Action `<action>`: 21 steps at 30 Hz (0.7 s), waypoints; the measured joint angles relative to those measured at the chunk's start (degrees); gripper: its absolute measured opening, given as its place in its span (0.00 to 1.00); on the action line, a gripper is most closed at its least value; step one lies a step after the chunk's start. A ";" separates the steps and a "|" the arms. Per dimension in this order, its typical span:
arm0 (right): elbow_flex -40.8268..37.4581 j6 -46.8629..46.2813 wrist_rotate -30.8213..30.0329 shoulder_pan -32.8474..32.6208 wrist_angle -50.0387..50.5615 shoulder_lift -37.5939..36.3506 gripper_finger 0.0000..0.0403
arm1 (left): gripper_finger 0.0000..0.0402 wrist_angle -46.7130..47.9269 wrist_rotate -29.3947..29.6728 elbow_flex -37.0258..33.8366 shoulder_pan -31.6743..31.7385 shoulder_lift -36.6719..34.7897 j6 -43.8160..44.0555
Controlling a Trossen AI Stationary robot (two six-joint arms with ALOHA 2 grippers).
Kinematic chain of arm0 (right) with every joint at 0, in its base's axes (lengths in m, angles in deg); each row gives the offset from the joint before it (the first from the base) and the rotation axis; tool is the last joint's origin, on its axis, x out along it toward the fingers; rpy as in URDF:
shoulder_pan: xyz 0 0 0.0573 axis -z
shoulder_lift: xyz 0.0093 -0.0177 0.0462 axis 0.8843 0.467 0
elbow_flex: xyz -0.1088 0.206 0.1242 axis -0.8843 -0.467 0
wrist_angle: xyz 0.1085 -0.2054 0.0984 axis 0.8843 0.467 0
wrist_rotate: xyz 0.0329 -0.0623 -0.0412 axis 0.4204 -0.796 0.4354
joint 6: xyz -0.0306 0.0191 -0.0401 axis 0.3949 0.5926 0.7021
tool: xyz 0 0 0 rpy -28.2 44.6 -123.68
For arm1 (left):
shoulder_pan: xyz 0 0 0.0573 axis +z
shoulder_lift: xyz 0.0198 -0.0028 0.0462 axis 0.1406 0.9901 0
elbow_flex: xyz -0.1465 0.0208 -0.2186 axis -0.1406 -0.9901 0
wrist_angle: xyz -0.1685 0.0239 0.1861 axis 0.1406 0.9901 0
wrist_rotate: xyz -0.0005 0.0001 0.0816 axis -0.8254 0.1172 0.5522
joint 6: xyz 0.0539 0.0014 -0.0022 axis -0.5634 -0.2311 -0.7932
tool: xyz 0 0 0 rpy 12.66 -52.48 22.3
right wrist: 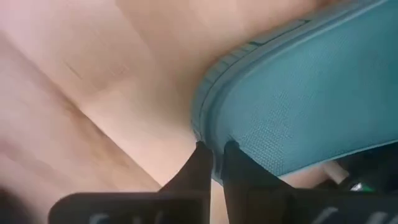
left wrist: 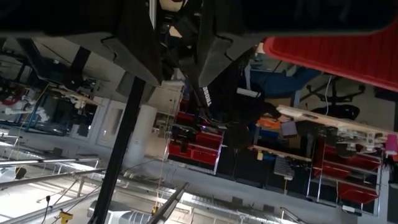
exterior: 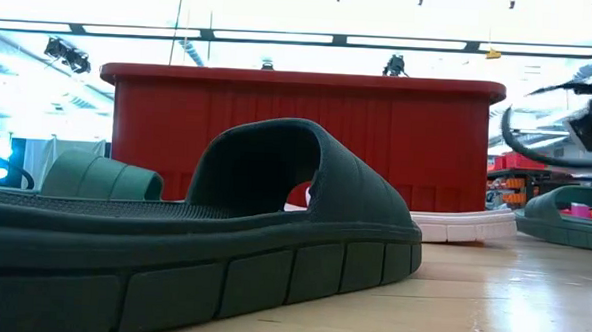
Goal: Pick and place slides into bin
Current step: Put the right blue slide into the red bin
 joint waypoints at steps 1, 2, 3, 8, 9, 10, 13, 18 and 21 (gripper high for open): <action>1.01 -0.62 1.70 0.14 -0.26 -0.60 0.05 | 0.27 0.01 0.00 0.00 0.00 0.00 0.02; 2.25 -1.02 3.91 0.16 -0.46 -1.30 0.05 | 0.27 -0.03 0.00 0.00 0.00 0.00 0.04; 3.64 -1.14 6.62 0.08 -0.47 -2.03 0.05 | 0.26 -0.04 0.00 0.00 0.00 0.00 0.04; 13.78 0.30 11.76 -2.00 -2.40 -7.13 0.03 | 0.25 -0.07 0.02 0.00 0.00 0.00 0.75; 16.24 0.60 11.25 -2.43 -2.90 -8.30 0.03 | 0.25 -0.08 0.01 0.00 0.00 0.00 1.69; 18.72 0.83 10.12 -2.87 -3.14 -9.45 0.03 | 0.25 -0.07 0.02 0.00 0.00 0.02 2.05; 26.43 0.14 3.13 -4.35 -3.11 -13.26 0.03 | 0.25 -0.09 0.00 0.00 0.00 0.00 3.08; 37.18 8.86 -11.86 -5.56 -10.17 -19.08 0.03 | 0.25 -0.06 0.00 0.00 0.00 0.00 3.08; 43.00 22.04 -21.77 -5.11 -12.53 -21.43 0.03 | 0.24 -0.04 0.00 0.00 0.00 0.01 3.08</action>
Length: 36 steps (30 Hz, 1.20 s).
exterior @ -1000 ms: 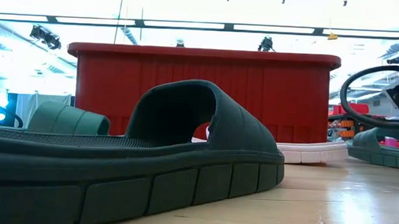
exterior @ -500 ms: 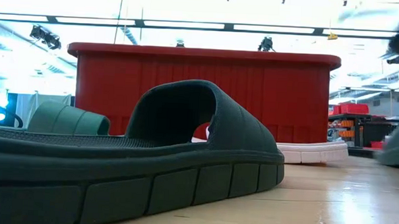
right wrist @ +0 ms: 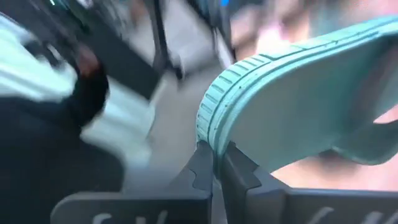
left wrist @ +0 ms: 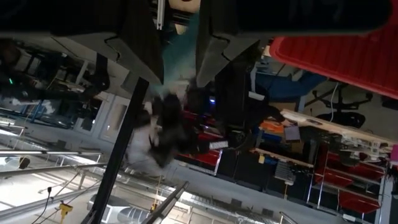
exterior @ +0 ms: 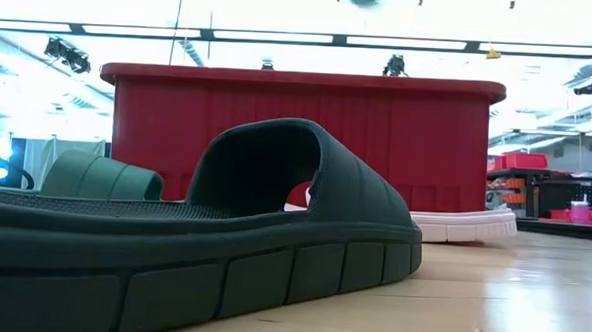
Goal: Pick and place slides into bin
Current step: Put the right blue slide into the red bin
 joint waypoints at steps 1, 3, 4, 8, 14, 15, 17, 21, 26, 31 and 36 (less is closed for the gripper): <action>2.01 5.24 -3.76 0.46 0.40 -0.39 0.03 | 0.24 -0.03 0.00 0.00 0.00 -0.01 0.00; 5.69 15.24 -12.35 1.98 1.47 -0.61 0.03 | 0.24 0.00 0.00 0.00 0.00 -0.01 0.00; 7.40 19.68 -17.07 3.24 1.96 -0.50 0.03 | 0.23 -0.02 0.00 0.00 0.00 -0.01 -0.02; 11.14 36.38 -28.94 11.72 3.75 0.96 0.03 | 0.22 -0.03 0.00 0.00 0.00 -0.01 -0.02; 11.26 41.67 -22.76 32.56 14.44 5.97 0.03 | 0.20 -0.07 0.00 0.00 0.00 -0.01 -0.04; 11.24 41.42 -20.09 36.06 17.39 7.33 0.03 | 0.20 -0.08 0.00 0.00 0.00 -0.01 -0.02; 11.22 40.73 -14.59 42.54 22.42 10.28 0.03 | 0.19 -0.09 0.01 0.00 0.00 -0.01 -0.02; 10.87 42.38 -6.83 52.31 27.86 17.35 0.03 | 0.18 -0.11 0.01 0.00 0.00 -0.01 -0.04; 9.69 43.75 -4.74 60.45 27.96 26.03 0.03 | 0.17 -0.17 0.02 0.00 0.00 -0.01 -0.02; 9.58 43.92 -1.62 65.23 30.14 34.79 0.03 | 0.17 -0.19 0.02 0.00 0.00 0.05 -0.02; 9.54 44.80 -2.13 66.36 32.64 41.22 0.02 | 0.16 -0.18 0.01 0.00 0.00 0.47 -0.01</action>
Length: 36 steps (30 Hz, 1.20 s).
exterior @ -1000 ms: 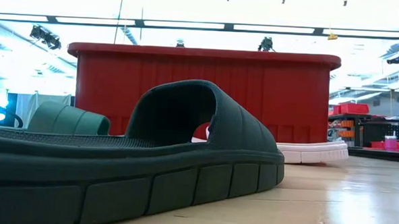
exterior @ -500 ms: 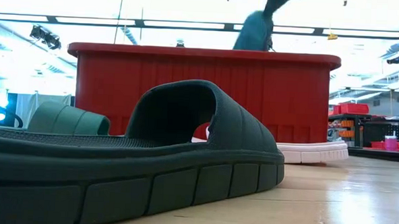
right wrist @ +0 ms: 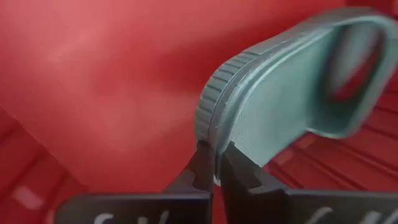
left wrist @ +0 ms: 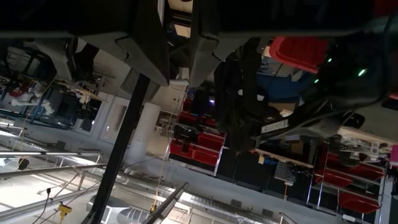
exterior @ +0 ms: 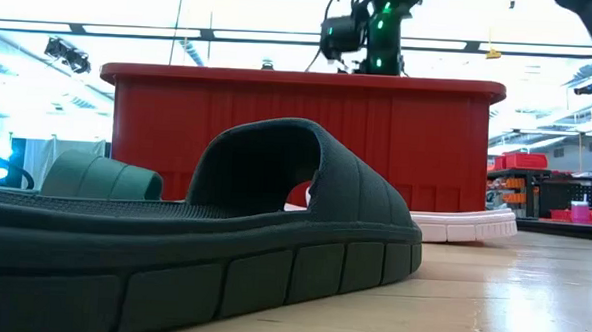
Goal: Pick and place slides into bin
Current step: Put the right blue slide into the red bin, then put the blue slide into the red bin
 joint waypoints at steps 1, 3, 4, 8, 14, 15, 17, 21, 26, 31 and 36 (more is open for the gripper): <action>0.00 0.60 0.35 0.05 0.33 0.86 0.02 | 0.16 0.02 0.01 0.00 0.00 0.13 0.03; 0.00 1.36 -0.57 0.09 0.95 2.63 0.02 | 0.15 -0.03 -0.01 0.00 0.00 0.40 0.29; 0.00 1.76 -0.71 0.14 1.53 3.43 0.02 | 0.15 0.05 -0.01 0.00 0.00 0.49 0.31; -0.02 2.17 -2.60 0.33 3.23 6.20 0.04 | 0.14 0.08 -0.01 0.00 0.00 0.82 0.39; -0.02 2.44 -2.58 1.43 3.95 7.58 0.06 | 0.14 0.20 -0.01 0.00 0.00 1.03 0.75; -0.02 2.27 -2.48 1.60 4.10 7.58 0.06 | 0.14 0.14 -0.01 0.00 0.00 1.03 1.20; -0.02 1.72 -1.58 2.06 4.97 7.27 0.08 | 0.14 0.20 -0.01 0.00 0.00 1.03 1.21; -0.02 1.72 0.79 2.67 6.92 5.29 0.19 | 0.13 0.17 -0.01 0.00 0.00 1.03 1.18; -0.02 0.06 1.27 2.65 6.91 1.16 0.36 | 0.13 0.20 -0.01 0.00 0.00 1.03 1.10; -0.02 -2.26 1.44 1.86 6.18 -6.21 0.48 | 0.15 0.31 -0.01 0.00 0.02 1.48 0.96; -0.02 -10.33 5.79 -1.79 3.11 -16.69 0.51 | 0.18 5.18 -0.01 0.00 0.06 4.37 0.30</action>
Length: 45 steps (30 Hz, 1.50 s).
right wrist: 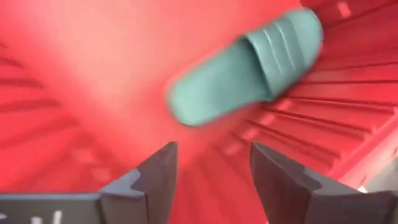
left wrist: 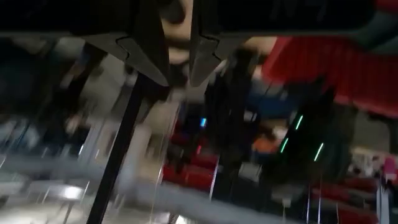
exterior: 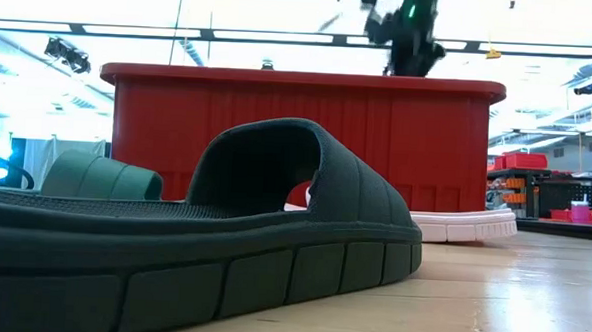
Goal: Pick and place slides into bin
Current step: Put the blue slide into the red bin
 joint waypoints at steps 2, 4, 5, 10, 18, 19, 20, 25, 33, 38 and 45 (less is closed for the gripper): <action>0.00 -4.64 2.84 -2.22 -1.50 -4.31 0.51 | 0.20 4.57 -0.08 0.00 -0.02 2.07 3.15; 0.00 -9.20 4.07 -5.36 -3.24 -8.44 0.50 | 0.22 10.28 -0.51 0.00 -0.08 4.63 8.07; 0.00 -11.03 4.19 -7.03 -4.20 -10.40 0.50 | 0.24 13.16 -1.63 0.00 -0.08 6.05 10.76; 0.02 -16.01 3.42 -16.76 -7.68 -18.14 0.48 | 0.30 24.55 -9.98 -0.02 -0.13 13.75 24.18; 0.02 -19.13 -6.04 -30.47 -8.92 -22.87 0.48 | 0.36 33.28 -22.59 -0.01 -0.20 25.64 54.92; 0.02 -19.16 -6.72 -31.51 -8.92 -22.87 0.48 | 0.37 34.49 -22.68 0.00 -0.28 27.12 58.18; 0.02 -19.16 -7.16 -32.39 -8.92 -22.83 0.48 | 0.37 36.32 -22.75 0.00 -0.57 28.51 60.45; 0.02 -18.94 -7.61 -35.29 -8.92 -21.31 0.48 | 0.39 42.27 -22.80 -0.02 -1.39 35.67 66.34; 0.02 -16.72 -7.63 -35.97 -8.75 -17.68 0.48 | 0.43 44.52 -22.51 -0.02 -1.05 44.09 69.08; 0.02 -16.16 -7.64 -35.95 -8.25 -15.82 0.47 | 0.46 47.77 -21.53 -0.02 0.30 47.51 68.65; 0.02 -16.26 -7.64 -35.95 -7.66 -14.61 0.47 | 0.49 43.85 -19.34 -0.02 1.83 48.13 64.54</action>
